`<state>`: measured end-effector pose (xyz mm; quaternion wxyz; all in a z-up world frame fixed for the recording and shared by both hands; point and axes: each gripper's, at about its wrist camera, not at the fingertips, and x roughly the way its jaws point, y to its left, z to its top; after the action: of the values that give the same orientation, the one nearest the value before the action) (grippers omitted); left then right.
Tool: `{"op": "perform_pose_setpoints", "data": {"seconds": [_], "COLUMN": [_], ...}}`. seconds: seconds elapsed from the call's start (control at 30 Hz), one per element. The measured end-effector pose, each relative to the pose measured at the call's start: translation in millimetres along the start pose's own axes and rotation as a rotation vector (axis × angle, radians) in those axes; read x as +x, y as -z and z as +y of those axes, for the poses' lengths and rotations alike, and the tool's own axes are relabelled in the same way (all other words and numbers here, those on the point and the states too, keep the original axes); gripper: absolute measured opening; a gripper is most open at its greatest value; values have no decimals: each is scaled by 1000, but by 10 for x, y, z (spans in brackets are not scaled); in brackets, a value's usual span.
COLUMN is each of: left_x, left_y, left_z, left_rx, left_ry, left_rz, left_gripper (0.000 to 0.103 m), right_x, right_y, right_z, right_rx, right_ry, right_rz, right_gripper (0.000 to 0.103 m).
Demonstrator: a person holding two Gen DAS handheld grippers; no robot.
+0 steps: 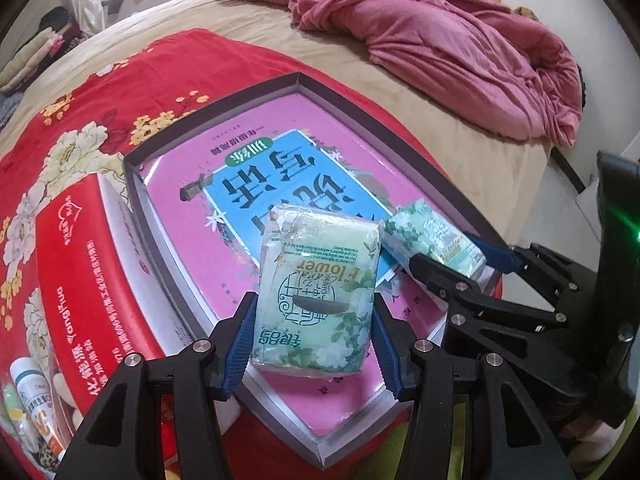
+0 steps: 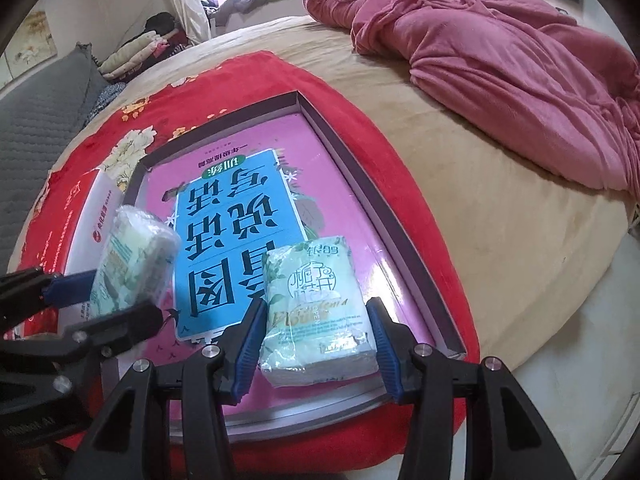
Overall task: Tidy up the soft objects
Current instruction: 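Lower both tissue packs onto the book in the tray and open both grippers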
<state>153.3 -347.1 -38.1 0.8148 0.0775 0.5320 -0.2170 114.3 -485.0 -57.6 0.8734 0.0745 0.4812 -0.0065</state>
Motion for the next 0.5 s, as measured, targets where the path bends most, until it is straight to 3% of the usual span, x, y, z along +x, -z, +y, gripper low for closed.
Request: {"op": "perform_pose_setpoints", "data": {"seconds": [0.2, 0.5], "left_x": [54, 103], "left_y": [13, 32], "left_z": [-37, -122], "left_rx": [18, 52], "left_ry": [-11, -34], "left_rz": [26, 52], "left_gripper": [55, 55], "right_x": [-28, -377], "right_y": [-6, -14], "right_z": [-50, -180], "right_rx": [33, 101], "right_ry": [-12, -11], "right_rz": [-12, -106], "right_gripper": [53, 56]}}
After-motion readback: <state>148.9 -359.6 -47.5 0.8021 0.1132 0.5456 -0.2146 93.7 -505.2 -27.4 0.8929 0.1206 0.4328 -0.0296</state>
